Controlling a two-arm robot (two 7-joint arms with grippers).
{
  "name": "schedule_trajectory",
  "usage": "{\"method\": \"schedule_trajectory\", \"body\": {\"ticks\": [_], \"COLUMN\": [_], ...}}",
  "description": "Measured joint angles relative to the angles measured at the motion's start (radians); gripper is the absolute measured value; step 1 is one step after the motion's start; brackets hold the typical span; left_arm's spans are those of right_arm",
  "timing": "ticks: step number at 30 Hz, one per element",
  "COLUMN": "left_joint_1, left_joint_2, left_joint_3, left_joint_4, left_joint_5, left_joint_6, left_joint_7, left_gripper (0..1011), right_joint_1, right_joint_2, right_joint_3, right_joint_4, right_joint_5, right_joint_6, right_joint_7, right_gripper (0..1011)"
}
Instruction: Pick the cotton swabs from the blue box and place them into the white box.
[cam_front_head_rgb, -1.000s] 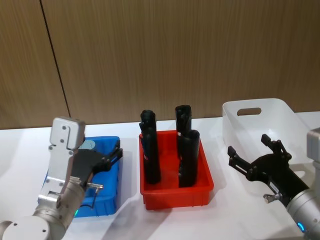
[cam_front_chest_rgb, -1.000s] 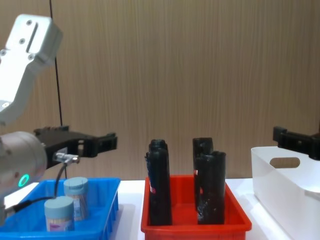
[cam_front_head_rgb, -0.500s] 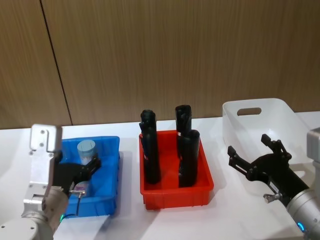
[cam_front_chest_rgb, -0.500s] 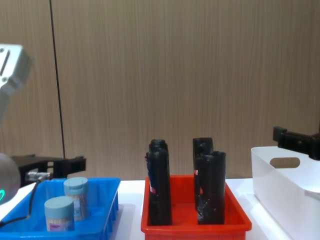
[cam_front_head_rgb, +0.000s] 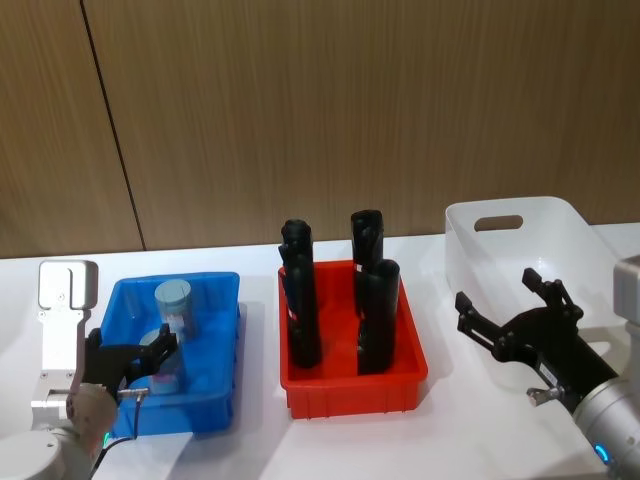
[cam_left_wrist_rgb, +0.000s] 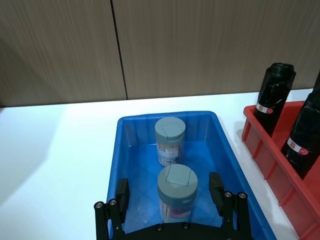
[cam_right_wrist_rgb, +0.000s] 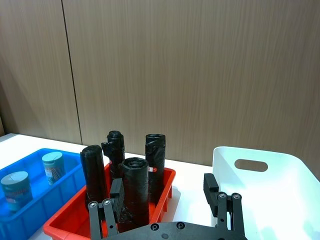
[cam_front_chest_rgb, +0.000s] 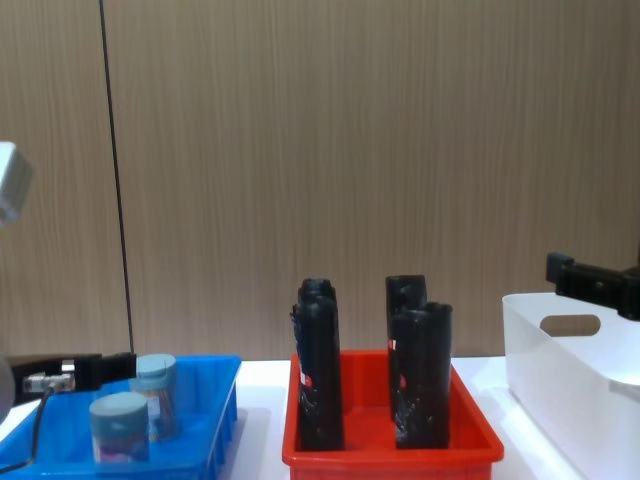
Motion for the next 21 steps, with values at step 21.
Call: {"method": "schedule_trajectory", "body": {"ticks": [21], "left_joint_1": [-0.079], "left_joint_2": [-0.022], "left_joint_3": [-0.015], "left_joint_4": [0.134], "left_joint_5": [0.06], "left_joint_6": [0.03], "left_joint_7": [-0.128], "left_gripper": [1003], "right_joint_1": [0.0], "right_joint_2": [0.0], "right_joint_3": [0.0], "right_joint_4": [0.0], "right_joint_5": [0.0], "right_joint_6": [0.0], "right_joint_7": [0.0], "right_gripper": [1002]}}
